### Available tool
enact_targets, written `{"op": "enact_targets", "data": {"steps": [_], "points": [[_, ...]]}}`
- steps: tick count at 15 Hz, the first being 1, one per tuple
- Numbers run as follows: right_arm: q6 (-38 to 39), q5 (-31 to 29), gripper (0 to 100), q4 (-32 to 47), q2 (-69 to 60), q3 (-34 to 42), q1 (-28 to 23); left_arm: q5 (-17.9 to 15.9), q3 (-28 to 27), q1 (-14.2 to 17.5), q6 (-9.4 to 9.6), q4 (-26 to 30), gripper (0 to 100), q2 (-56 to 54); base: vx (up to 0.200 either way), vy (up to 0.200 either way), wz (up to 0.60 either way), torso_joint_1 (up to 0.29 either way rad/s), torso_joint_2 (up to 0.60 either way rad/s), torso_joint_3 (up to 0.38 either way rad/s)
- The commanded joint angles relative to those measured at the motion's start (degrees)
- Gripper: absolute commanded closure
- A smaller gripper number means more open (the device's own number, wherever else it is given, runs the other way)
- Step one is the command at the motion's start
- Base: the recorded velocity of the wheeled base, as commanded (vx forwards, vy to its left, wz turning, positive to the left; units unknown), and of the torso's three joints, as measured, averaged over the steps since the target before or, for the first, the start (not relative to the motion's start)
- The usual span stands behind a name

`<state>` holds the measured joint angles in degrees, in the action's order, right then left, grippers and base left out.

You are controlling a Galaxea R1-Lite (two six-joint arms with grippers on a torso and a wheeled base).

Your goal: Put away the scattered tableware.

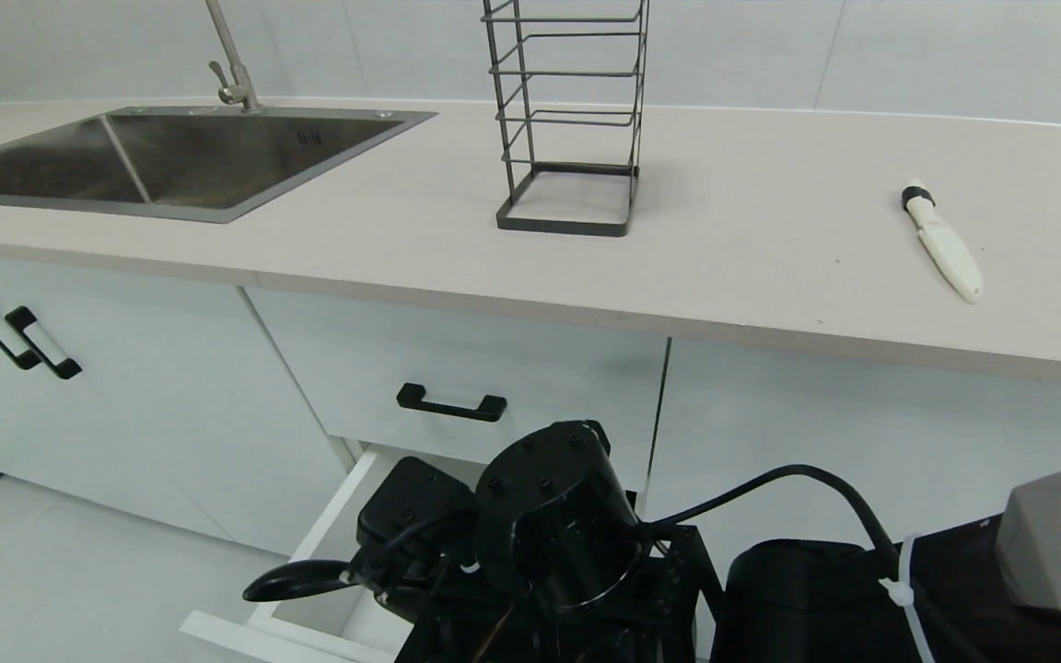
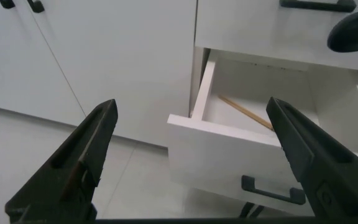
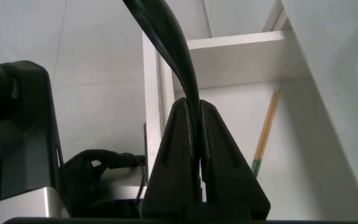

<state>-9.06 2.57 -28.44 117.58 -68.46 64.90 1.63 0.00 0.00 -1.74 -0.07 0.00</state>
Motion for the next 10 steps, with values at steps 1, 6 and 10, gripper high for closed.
{"op": "enact_targets", "data": {"steps": [1,6,10], "points": [[-0.3,0.1,100,-0.2,1.2,-1.6,-0.2,0.0,0.0,0.0,-0.01,0.0,0,0.0,0.000,0.000,0.00,-0.095,0.27,0.124],[-0.9,5.8,100,0.3,3.6,-6.4,-2.2,0.0,0.0,0.0,-0.01,0.0,0,0.0,0.000,0.000,0.00,-0.019,0.17,0.045],[-3.5,5.7,100,4.2,2.7,-7.7,-4.6,0.0,0.0,0.0,-0.01,0.0,0,0.0,0.000,0.000,0.00,0.000,0.00,0.000]]}}
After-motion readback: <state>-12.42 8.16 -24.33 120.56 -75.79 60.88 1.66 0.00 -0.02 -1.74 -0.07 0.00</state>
